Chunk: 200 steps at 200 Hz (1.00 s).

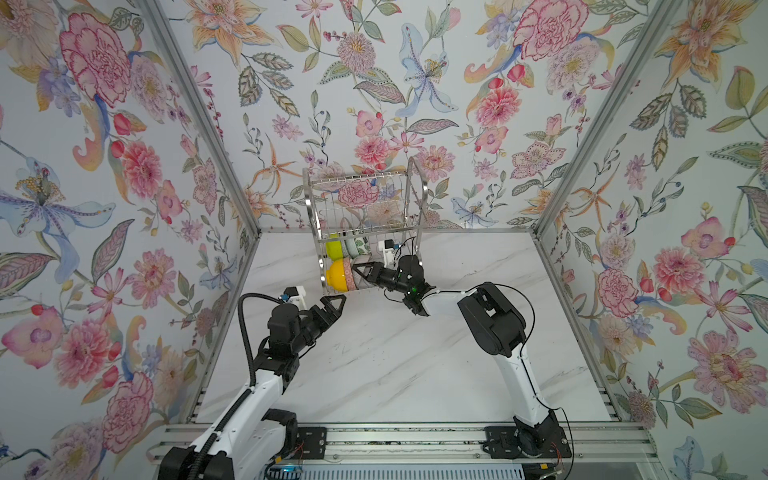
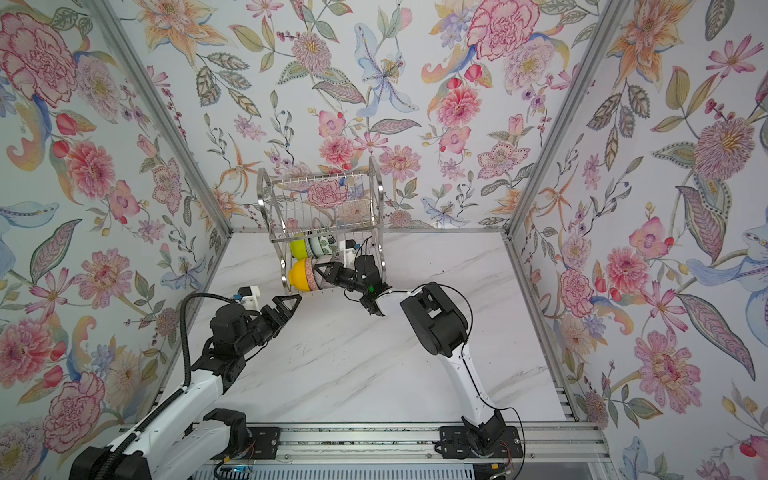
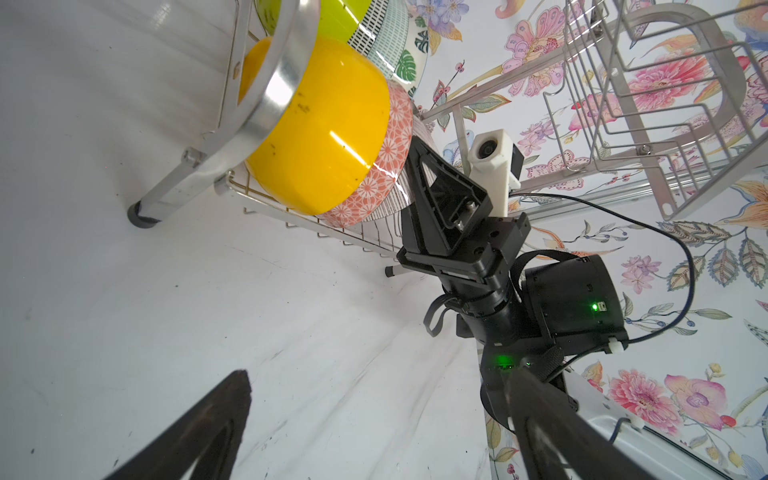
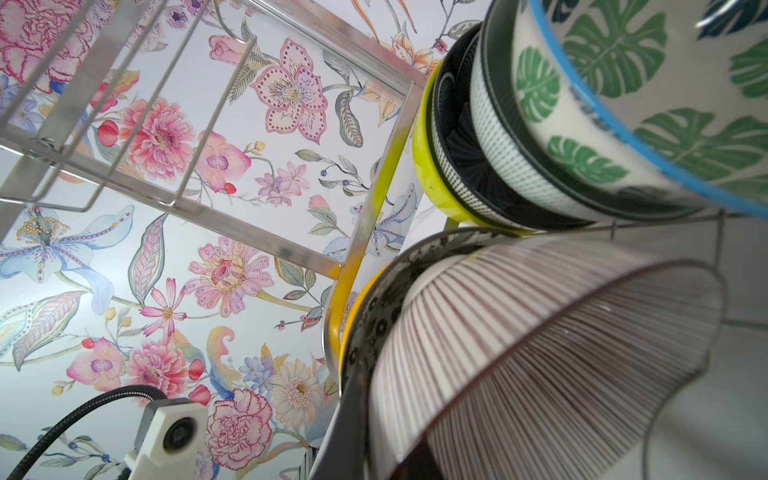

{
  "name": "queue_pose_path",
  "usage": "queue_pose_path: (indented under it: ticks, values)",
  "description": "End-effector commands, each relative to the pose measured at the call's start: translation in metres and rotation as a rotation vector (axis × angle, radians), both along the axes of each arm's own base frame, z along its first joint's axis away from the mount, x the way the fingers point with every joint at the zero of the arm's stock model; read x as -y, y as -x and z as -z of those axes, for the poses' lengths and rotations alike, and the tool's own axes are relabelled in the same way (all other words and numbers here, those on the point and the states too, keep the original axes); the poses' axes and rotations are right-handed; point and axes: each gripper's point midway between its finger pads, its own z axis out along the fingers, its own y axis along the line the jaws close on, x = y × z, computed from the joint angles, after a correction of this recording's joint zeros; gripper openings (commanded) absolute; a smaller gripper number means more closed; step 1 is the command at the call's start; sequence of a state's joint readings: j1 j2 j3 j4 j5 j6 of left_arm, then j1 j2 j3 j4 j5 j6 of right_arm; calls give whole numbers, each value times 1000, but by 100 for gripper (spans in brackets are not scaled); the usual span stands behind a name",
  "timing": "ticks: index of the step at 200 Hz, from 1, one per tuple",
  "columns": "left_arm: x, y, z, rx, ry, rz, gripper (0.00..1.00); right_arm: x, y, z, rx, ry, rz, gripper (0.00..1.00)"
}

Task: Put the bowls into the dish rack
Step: 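Press the pink-striped bowl upright against the patterned bowl with the right gripper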

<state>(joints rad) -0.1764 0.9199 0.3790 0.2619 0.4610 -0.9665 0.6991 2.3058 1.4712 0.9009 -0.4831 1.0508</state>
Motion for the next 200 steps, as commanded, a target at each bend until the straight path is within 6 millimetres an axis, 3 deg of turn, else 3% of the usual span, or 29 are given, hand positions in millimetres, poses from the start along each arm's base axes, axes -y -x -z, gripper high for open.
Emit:
queue_pose_path:
  ticks: [1,200]
  values:
    - [-3,5,8,-26,-1,-4,99,0,3,-1,41,20,-9,0]
    - [-5,11,-1,-20,14,-17,99,0,8,-3,34,103,-15,20]
